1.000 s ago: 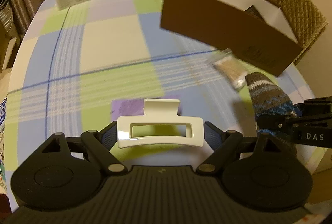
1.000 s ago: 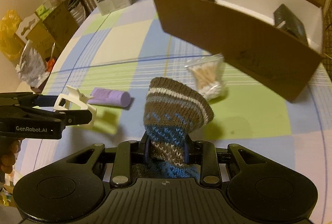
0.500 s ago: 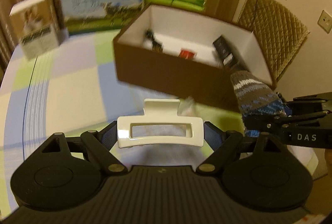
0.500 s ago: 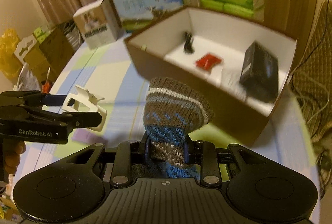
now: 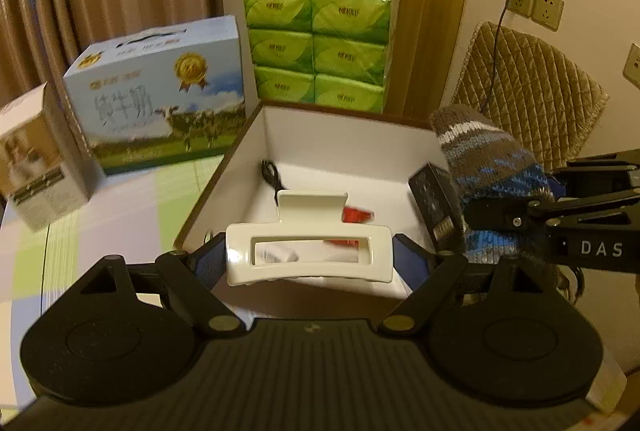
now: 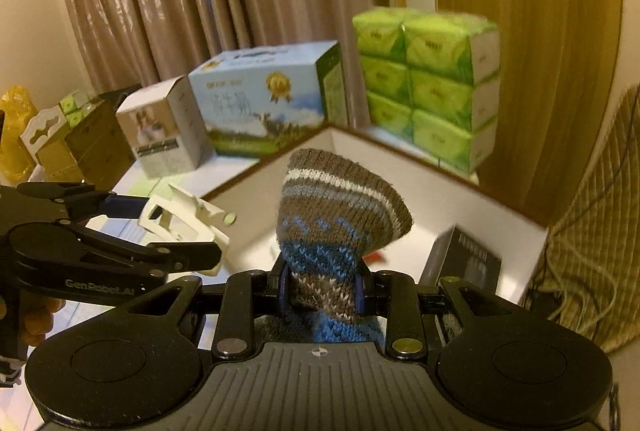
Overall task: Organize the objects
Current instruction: 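Carry the hair clip and sock over the brown box with both tools, then open the left tool to drop the hair clip while the right tool releases the sock inside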
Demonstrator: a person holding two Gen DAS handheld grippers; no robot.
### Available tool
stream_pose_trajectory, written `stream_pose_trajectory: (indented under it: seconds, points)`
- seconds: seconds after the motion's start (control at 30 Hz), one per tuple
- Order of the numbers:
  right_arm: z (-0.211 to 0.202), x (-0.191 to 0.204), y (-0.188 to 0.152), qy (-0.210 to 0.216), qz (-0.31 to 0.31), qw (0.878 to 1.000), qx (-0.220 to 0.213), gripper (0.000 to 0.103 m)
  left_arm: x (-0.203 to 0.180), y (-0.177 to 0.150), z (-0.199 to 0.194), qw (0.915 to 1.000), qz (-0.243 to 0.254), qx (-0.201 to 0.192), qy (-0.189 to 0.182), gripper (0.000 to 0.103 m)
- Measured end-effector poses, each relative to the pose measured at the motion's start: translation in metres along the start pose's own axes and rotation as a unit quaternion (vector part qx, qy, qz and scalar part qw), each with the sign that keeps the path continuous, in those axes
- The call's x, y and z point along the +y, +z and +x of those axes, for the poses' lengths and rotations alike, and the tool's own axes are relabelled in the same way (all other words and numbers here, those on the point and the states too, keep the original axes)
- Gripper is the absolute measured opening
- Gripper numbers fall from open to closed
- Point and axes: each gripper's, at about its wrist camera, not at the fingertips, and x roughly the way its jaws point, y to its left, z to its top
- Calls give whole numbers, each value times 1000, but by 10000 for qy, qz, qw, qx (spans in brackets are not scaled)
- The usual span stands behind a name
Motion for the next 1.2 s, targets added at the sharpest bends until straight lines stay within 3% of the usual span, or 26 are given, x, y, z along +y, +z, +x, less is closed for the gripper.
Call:
stream_pose_trajectory:
  seconds: [0.2,0.63,1.1,1.2]
  points:
    - [31,-21,19,-94,-83,9999,68,27,-1,26,42,9998,101,134,112,83]
    - [107,-65,28,-110,86,9979,630,27,11,42,129,9963,140,820,193,83]
    - [147,-79,32,-91,48,9961,874,27,12,44,179,9928,186,1152,268,83]
    - [151,-79,33,-88,41,9962,861,27,11,44,179,9930,297,1099,298,88]
